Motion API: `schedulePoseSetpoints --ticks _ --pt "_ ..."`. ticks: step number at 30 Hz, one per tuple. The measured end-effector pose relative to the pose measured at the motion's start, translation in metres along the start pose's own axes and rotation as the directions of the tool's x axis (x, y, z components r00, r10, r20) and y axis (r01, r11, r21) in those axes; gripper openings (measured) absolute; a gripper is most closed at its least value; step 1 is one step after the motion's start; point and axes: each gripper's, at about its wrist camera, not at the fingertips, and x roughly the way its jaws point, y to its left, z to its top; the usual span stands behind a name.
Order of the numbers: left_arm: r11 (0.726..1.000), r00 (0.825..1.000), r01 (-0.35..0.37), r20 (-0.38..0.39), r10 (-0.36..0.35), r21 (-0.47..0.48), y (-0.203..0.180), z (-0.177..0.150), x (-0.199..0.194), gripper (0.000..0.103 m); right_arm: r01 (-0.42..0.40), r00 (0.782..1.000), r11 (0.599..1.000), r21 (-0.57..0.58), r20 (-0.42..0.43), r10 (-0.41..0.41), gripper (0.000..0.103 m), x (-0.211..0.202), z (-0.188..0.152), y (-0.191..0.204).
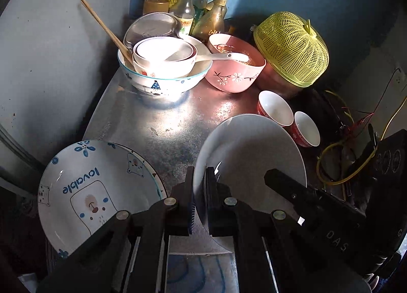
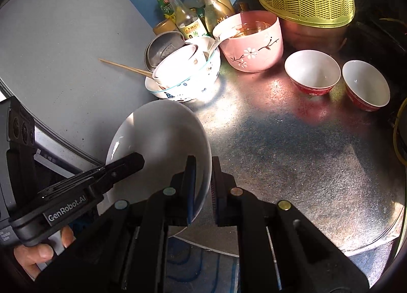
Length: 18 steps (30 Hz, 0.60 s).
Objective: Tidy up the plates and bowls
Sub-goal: 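Lift the bowl with the left tool and carry it to the plate stack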
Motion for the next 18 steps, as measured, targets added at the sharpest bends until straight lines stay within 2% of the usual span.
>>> schedulePoseSetpoints --ticks 18 --pt "0.991 0.996 -0.072 0.036 0.077 -0.111 0.057 -0.027 -0.038 0.005 -0.068 0.997 0.992 -0.104 -0.055 0.062 0.012 0.021 -0.019 0.06"
